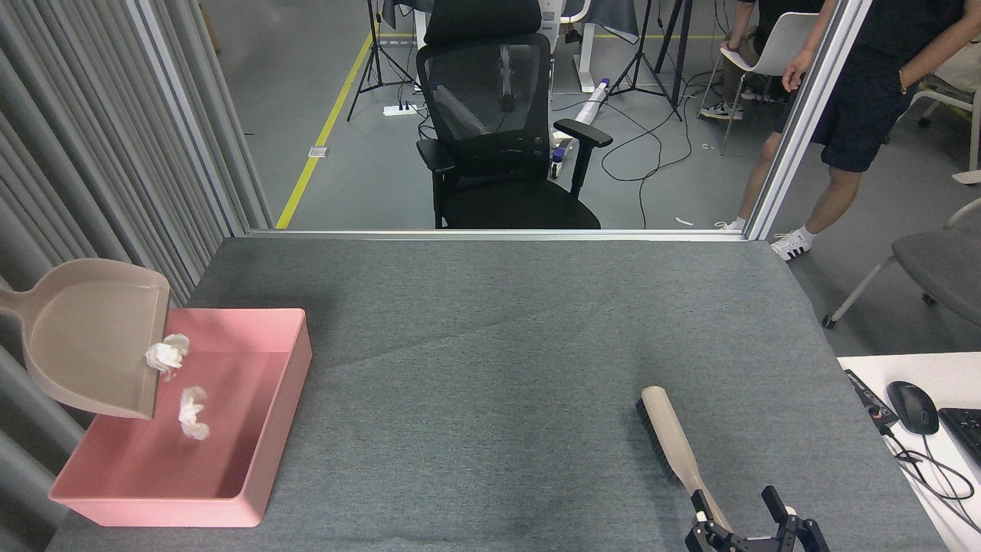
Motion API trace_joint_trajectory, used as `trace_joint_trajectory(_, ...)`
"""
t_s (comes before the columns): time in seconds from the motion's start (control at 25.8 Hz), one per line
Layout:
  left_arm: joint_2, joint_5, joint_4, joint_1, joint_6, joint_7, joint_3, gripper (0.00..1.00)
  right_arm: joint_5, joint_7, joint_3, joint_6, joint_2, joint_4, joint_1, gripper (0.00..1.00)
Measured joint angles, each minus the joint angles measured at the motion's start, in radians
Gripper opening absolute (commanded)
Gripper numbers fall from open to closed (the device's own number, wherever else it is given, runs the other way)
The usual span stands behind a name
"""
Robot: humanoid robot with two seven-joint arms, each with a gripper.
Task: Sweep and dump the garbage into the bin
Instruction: 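Lift the dustpan over the pink bin with the left gripper and tip it, then lower the empty dustpan back onto the table with the left gripper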
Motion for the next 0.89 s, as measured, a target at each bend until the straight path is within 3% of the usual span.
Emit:
trace_joint_trajectory(0.15, 0.035, 0.012, 0.004, -0.012, -0.001, -0.006, 0.003, 0.08, 0.0, -0.004, 0.0, 0.0, 0.005, -0.001, -0.006, 0.96)
trace_joint_trajectory(0.27, 0.043, 0.096, -0.011, -0.028, 0.054, -0.064, 0.003, 0.08, 0.0, -0.004, 0.001, 0.0, 0.006, -0.001, -0.013, 0.96)
trace_joint_trajectory(0.39, 0.042, 0.271, -0.123, -0.011, 0.193, -0.145, -0.004, 0.08, 0.0, -0.005, 0.001, 0.0, 0.007, -0.001, -0.017, 0.96)
trace_joint_trajectory(0.5, 0.021, 0.47, -0.32, 0.076, 0.374, -0.178, -0.015, 0.07, 0.0, -0.005, 0.001, 0.002, 0.007, -0.001, -0.019, 0.96)
trace_joint_trajectory(0.58, -0.03, 0.554, -0.476, 0.137, 0.477, -0.182, -0.022, 0.07, 0.0, -0.005, 0.001, 0.003, 0.006, -0.001, -0.019, 0.96)
trace_joint_trajectory(0.7, -0.158, 0.592, -0.67, 0.203, 0.596, -0.164, -0.038, 0.07, 0.0, -0.005, 0.0, 0.005, 0.005, -0.001, -0.02, 0.96)
trace_joint_trajectory(0.89, -0.441, 0.394, -0.798, 0.265, 0.632, -0.134, -0.076, 0.07, 0.0, -0.008, 0.0, 0.009, 0.011, -0.001, -0.02, 0.96)
